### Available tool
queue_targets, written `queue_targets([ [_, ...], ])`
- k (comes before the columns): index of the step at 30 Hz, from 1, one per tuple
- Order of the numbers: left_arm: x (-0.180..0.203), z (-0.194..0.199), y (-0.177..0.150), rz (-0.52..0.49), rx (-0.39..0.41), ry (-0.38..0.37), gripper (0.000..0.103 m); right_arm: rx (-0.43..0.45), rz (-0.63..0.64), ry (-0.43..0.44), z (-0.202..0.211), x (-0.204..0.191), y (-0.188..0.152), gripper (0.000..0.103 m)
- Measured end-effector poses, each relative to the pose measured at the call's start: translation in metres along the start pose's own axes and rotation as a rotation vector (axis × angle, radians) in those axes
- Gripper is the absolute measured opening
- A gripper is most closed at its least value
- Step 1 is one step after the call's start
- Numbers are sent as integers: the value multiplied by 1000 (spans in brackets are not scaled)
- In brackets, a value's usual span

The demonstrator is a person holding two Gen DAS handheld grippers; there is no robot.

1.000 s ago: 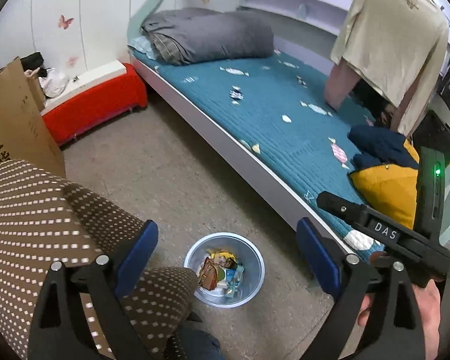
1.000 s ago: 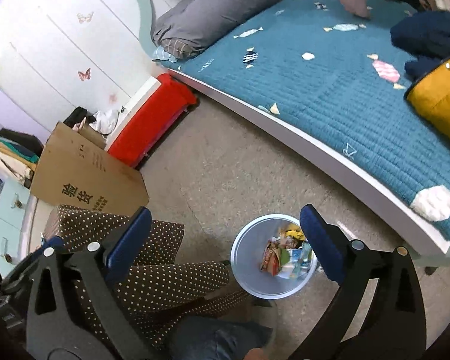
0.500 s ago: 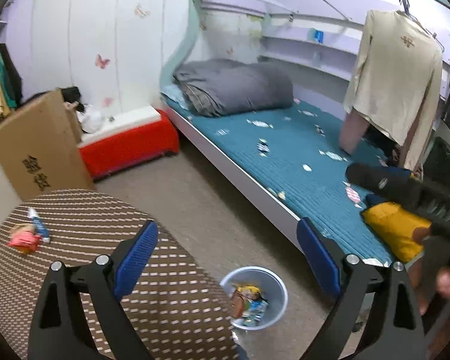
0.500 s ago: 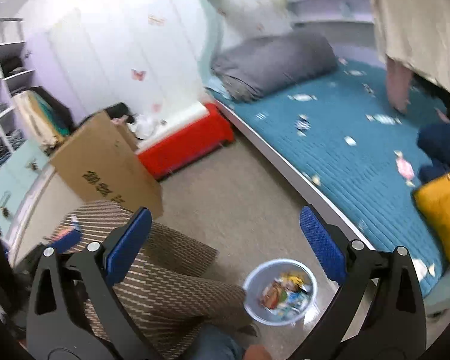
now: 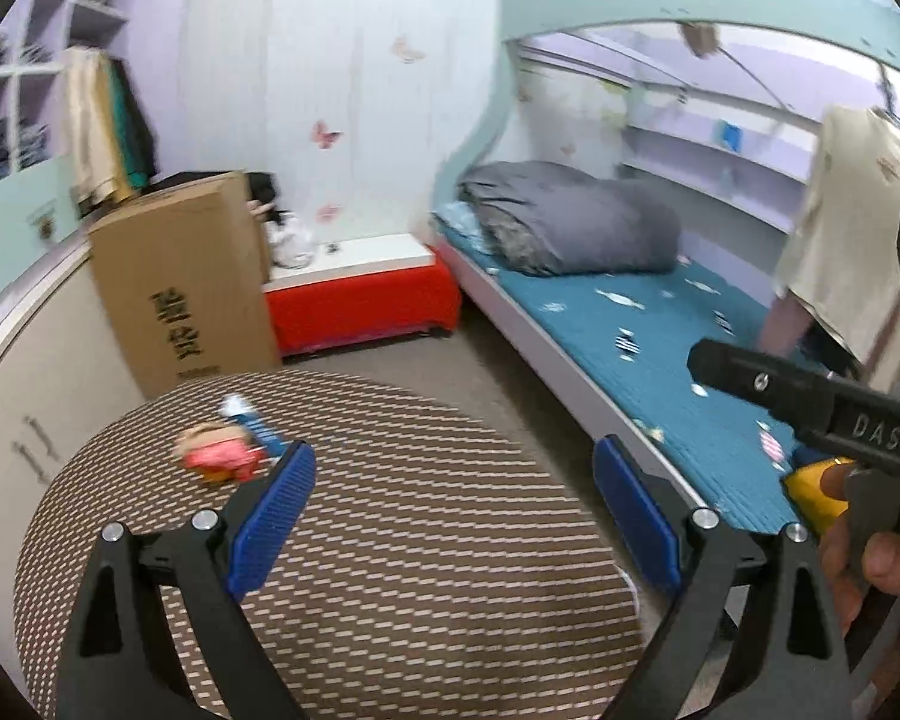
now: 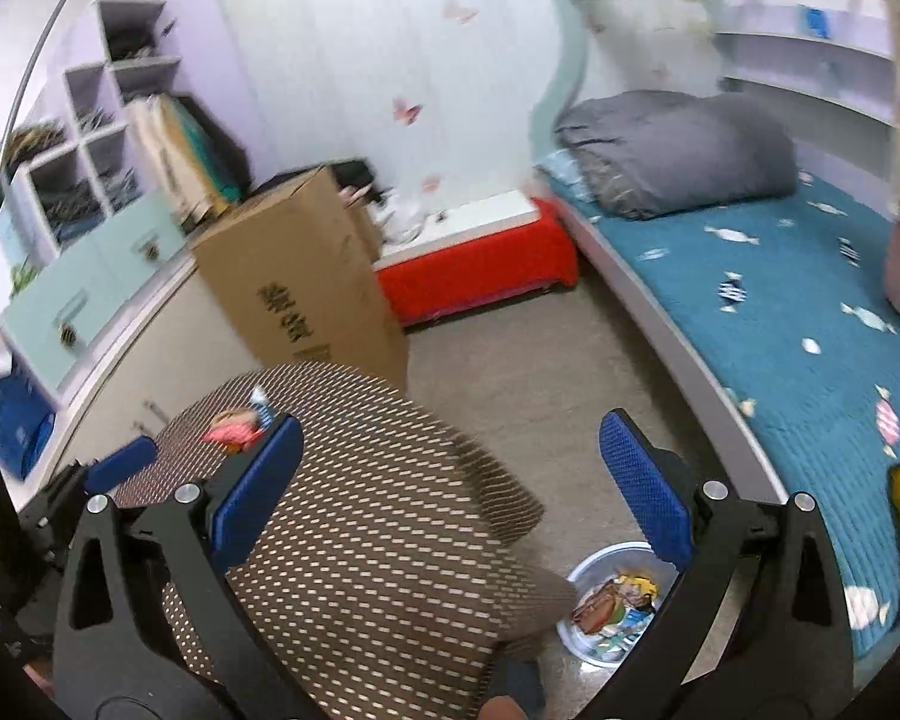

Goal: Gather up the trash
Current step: 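Move both open tools back over the table, then grasp the red wrapper with the right tool while the left tool grasps the beige cloth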

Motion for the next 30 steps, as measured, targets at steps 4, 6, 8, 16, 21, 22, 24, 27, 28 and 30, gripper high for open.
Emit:
queue_targets([
  [4,-56,2,-1,66,6,73,92,-62,75,68,-45,-49,4,97],
  [6,-85,2,-3,97,7,116,92,-85,99,91,-64,-71,4,97],
  [8,-110,1,-6,122,4,152,92,-114,147,130,-91,-100,2,97],
  [16,-210,-2,-13,223,-17,265,92,-207,309,246,-170,-185,-16,97],
  [21,-248,-5,-19,272,-31,297,92,-245,387,277,-206,-215,-22,86],
  [22,-252,-6,-20,277,-33,300,92,-249,406,280,-213,-222,-21,84],
  [24,-257,-7,-22,285,-36,304,92,-253,421,278,-225,-229,-20,75],
  [27,-261,-14,-22,287,-47,301,92,-260,415,299,-239,-233,-19,49],
  [28,-261,-16,-22,286,-51,301,92,-265,409,312,-243,-234,-19,44],
  [30,-260,-22,-21,278,-59,296,92,-266,394,328,-246,-234,-18,29],
])
Point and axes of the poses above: each gripper's, at about its wrist camera, not at the fingertips, and z roughly against the way its jaws point, x to its right, y to its top, the point moved 3 cm from there along -z, roughly the way its jaws point, and after that the axes turned 12 degrees about z, right-handed, at the moved point
